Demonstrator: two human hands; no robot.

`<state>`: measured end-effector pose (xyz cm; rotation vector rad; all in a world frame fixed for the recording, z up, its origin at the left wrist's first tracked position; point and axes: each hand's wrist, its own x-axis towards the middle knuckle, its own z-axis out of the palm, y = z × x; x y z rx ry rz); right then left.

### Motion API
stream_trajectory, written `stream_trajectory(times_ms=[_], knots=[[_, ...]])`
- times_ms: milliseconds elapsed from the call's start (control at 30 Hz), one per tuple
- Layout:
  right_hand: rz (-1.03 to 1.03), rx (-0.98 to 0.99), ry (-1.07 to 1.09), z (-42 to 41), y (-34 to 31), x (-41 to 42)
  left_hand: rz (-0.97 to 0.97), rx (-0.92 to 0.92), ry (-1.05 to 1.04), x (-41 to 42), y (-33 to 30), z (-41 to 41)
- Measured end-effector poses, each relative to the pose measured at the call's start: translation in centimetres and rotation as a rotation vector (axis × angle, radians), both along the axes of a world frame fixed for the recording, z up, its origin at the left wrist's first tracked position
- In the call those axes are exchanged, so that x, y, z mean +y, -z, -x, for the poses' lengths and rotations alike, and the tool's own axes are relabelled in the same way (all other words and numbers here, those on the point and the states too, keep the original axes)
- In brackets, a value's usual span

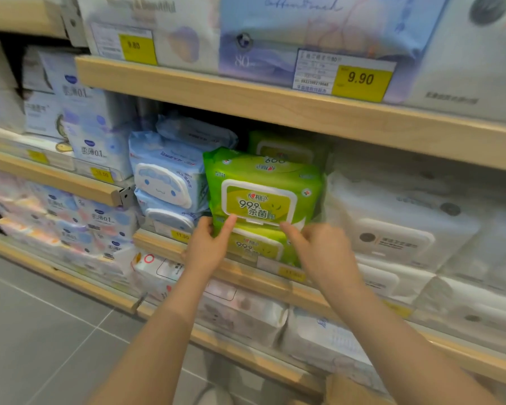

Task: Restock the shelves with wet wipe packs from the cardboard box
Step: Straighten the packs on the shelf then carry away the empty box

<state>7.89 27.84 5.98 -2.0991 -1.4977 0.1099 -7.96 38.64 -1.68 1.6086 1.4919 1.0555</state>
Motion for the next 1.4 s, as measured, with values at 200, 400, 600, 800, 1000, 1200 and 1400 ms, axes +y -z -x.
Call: stream_trajectory(times_ms=[200,400,600,800,1000,1200,1400], knots=[[-0.313,-0.442,-0.071,0.6,-4.8,1.7,0.03,-0.027,0.036,0.5,-0.6,0.6],[0.056,-0.479,0.004,0.4,-5.8,3.7,0.048,-0.006,0.03,0.5,-1.1,0.8],[-0.063,-0.505,0.036,0.4,-4.9,3.7,0.052,-0.061,0.029,0.5,-1.6,0.5],[-0.035,-0.528,0.037,0.1,-4.9,4.1,0.027,-0.037,-0.016,0.0,-1.3,0.2],[-0.183,-0.499,-0.027,-1.1,-4.1,0.8,-0.517,0.131,-0.174,-5.6,-3.7,-1.3],[-0.291,-0.677,0.164,-7.5,-1.0,-4.7,-0.828,0.62,0.044,-5.4,-8.5,-6.5],[-0.269,-0.691,0.264,-8.7,-1.2,-2.5,-0.76,0.839,0.002,-3.1,-8.2,-9.1]])
